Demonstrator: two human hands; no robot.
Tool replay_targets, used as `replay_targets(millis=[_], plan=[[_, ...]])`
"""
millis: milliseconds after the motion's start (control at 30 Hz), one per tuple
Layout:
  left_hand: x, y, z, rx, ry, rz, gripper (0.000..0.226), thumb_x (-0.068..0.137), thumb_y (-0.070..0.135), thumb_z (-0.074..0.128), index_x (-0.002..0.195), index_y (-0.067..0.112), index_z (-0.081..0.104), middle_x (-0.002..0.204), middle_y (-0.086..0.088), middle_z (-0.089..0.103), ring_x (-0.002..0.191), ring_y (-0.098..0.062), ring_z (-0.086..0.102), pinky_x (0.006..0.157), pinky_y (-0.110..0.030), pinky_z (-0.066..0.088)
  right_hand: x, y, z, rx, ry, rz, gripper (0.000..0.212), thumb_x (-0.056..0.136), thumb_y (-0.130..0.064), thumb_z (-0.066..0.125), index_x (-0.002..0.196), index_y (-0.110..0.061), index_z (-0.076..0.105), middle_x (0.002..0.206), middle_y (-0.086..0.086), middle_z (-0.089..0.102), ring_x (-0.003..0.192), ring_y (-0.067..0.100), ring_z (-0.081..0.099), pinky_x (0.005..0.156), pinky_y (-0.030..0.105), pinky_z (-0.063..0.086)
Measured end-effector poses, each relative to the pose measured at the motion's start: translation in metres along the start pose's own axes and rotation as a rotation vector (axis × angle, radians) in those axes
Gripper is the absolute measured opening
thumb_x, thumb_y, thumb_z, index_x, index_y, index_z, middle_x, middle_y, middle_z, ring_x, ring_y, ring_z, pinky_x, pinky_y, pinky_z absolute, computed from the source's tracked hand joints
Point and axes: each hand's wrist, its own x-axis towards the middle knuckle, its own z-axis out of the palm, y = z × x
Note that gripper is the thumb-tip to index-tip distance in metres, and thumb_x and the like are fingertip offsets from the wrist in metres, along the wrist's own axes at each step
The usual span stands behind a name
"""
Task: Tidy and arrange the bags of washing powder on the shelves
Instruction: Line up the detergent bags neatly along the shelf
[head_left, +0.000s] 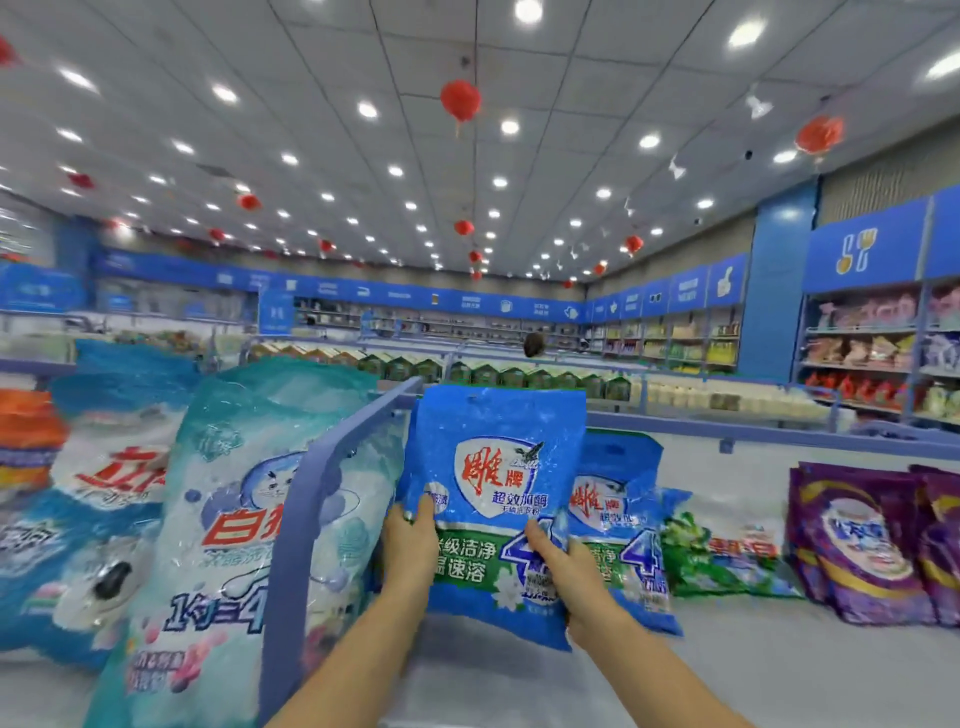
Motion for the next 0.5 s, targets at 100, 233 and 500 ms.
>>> replay_targets(millis=[100, 233, 500], plan=[[0.008, -0.016, 0.000, 0.161, 0.039, 0.022, 0.049, 0.095, 0.032, 0.050, 0.132, 0.001, 0.045, 0.136, -0.020, 0.050, 0.123, -0.036, 0.048, 0.104, -0.046, 0.038, 0.017, 0.014, 0.013, -0.113, -0.101, 0.043, 0.039, 0.088, -0.037, 0.061, 0.116, -0.010, 0.056, 0.117, 0.014, 0.064, 0.107, 0.030, 0.061, 0.097, 0.045, 0.047], [0.009, -0.039, -0.002, 0.131, 0.024, 0.034, 0.056, 0.094, 0.028, 0.055, 0.139, 0.001, 0.035, 0.142, -0.018, 0.044, 0.130, -0.033, 0.042, 0.108, -0.044, 0.032, 0.036, 0.027, 0.017, -0.110, -0.145, 0.132, 0.044, 0.088, -0.021, 0.064, 0.124, -0.001, 0.045, 0.121, 0.018, 0.059, 0.108, 0.032, 0.059, 0.098, 0.049, 0.045], [0.015, -0.042, 0.002, 0.243, 0.003, 0.076, 0.068, 0.097, 0.036, 0.045, 0.151, 0.013, 0.011, 0.156, -0.011, 0.022, 0.142, -0.029, 0.024, 0.115, -0.047, 0.023, 0.042, 0.030, 0.014, -0.004, -0.131, 0.059, 0.039, 0.085, -0.011, 0.067, 0.117, -0.005, 0.046, 0.113, 0.016, 0.063, 0.097, 0.029, 0.064, 0.090, 0.047, 0.051]])
